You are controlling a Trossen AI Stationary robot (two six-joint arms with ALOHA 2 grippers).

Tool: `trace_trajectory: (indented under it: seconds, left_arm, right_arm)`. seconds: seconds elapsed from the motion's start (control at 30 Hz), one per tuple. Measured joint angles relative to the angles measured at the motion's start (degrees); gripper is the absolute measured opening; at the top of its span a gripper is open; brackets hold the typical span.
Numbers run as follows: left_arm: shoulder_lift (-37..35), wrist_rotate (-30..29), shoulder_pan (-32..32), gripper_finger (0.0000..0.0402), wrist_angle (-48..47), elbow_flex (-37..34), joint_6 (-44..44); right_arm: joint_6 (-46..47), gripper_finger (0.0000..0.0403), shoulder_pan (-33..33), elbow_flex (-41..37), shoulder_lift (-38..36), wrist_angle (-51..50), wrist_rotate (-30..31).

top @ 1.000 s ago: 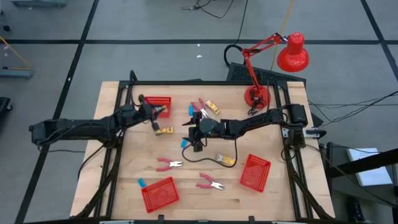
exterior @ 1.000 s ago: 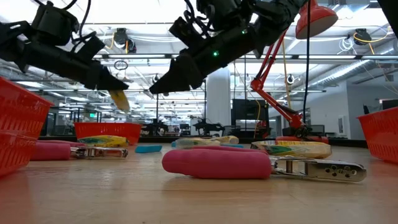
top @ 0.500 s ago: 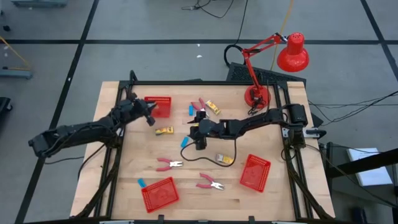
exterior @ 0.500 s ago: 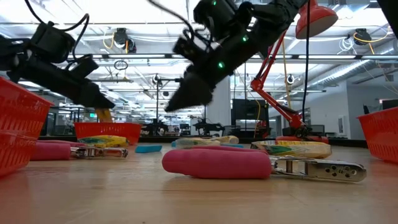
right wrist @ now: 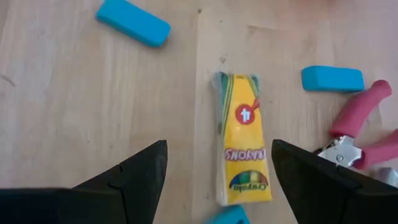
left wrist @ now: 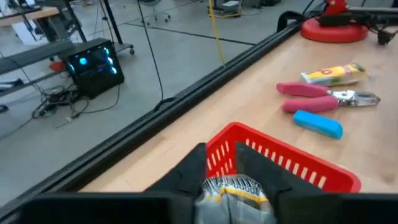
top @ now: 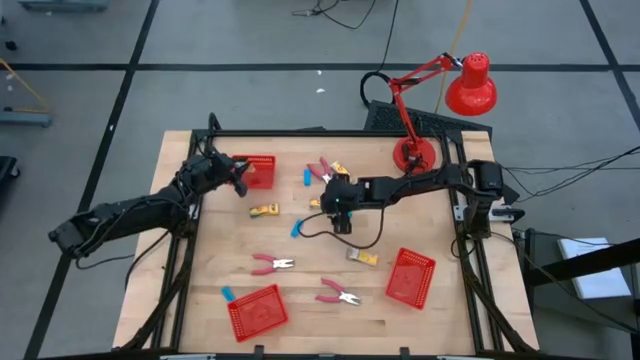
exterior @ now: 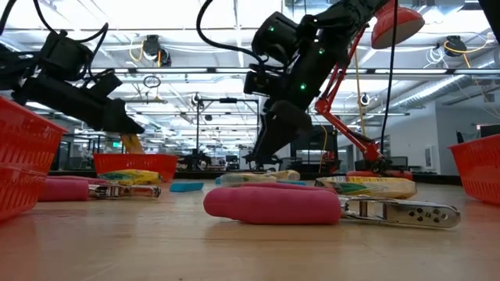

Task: Pick & Place School Supplies
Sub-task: Put the yellow crayon box into the top red basket

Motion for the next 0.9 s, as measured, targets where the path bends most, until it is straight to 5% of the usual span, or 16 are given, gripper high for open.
trace_trajectory:
  seconds: [0.17,0.33,0.73,0.9]
  left_arm:
    - [0.23,-0.09,0.51,0.0209,0.32,0.00,-2.50]
    - [0.23,0.44,0.47,0.0263,1.05,0.00,-3.52]
    - [0.23,5.90,0.40,0.0259,4.13,0.02,-5.19]
    - [0.23,6.52,0.34,0.0245,4.35,0.02,-5.24]
  right_arm:
    - [0.19,0.0277,-1.01,-0.17,1.43,1.05,-2.44]
    - [0.20,0.0277,-1.38,-0.09,2.80,3.04,-3.67]
    - [0.65,0.0277,-2.85,0.07,7.07,5.95,-7.60]
    - [-0.37,0.0277,-2.78,-0.04,7.37,8.47,-4.58]
